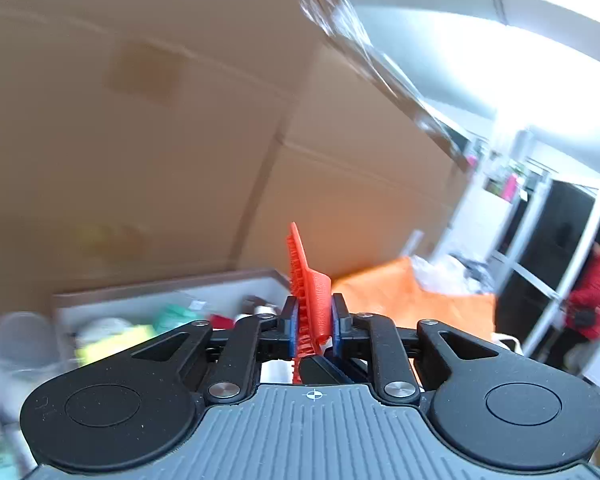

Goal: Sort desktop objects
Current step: 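Carry the red brush into the brown box and open the grippers, then withdraw both grippers from the brown box back toward the pile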

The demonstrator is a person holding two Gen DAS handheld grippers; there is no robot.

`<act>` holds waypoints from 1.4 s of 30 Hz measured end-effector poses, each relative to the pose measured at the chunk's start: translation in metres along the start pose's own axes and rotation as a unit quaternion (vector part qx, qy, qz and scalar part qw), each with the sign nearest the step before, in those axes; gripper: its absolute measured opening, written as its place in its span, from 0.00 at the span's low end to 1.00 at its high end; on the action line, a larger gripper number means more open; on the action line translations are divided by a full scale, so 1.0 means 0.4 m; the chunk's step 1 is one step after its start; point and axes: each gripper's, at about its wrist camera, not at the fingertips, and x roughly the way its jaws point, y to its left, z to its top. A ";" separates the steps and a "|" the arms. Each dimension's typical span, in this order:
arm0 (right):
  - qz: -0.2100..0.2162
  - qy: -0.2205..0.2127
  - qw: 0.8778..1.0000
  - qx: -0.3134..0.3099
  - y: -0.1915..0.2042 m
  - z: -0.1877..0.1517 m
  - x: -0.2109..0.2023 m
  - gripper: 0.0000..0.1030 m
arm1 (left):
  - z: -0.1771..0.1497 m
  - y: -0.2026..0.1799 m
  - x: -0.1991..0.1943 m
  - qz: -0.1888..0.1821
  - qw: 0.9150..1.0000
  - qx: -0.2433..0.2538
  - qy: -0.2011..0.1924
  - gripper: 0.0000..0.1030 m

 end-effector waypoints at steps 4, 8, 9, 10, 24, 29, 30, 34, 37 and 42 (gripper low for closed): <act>-0.008 0.075 0.997 -0.006 -0.043 -0.072 0.087 0.12 | -0.036 0.031 0.076 0.049 0.998 -0.021 0.021 0.97; -0.004 0.076 0.997 0.004 -0.047 -0.132 0.086 0.58 | -0.069 0.028 0.027 0.082 0.996 0.020 -0.010 1.00; -0.006 0.069 0.998 0.008 -0.045 -0.141 0.083 0.68 | -0.074 0.031 0.013 0.088 0.996 0.027 -0.012 1.00; -0.007 0.066 0.998 0.012 -0.043 -0.147 0.080 0.70 | -0.079 0.030 0.004 0.094 0.995 0.033 -0.012 1.00; -0.017 0.053 0.998 0.030 -0.033 -0.119 -0.059 0.97 | -0.152 0.029 -0.237 0.173 0.983 0.047 -0.026 1.00; -0.003 0.055 0.998 0.031 0.026 -0.122 -0.155 0.99 | -0.223 0.015 -0.359 0.213 0.975 0.056 -0.023 1.00; 0.000 0.057 0.998 0.037 0.036 -0.120 -0.175 0.99 | -0.238 0.016 -0.383 0.223 0.973 0.052 -0.020 1.00; 0.039 0.089 0.993 0.064 0.078 -0.126 -0.231 1.00 | -0.301 0.016 -0.461 0.282 0.958 0.041 -0.009 1.00; 0.046 0.119 0.990 0.067 0.117 -0.140 -0.273 1.00 | -0.349 0.013 -0.506 0.319 0.947 0.046 0.003 1.00; 0.027 0.136 0.987 0.080 0.155 -0.161 -0.336 1.00 | -0.402 0.005 -0.565 0.336 0.941 0.047 0.012 1.00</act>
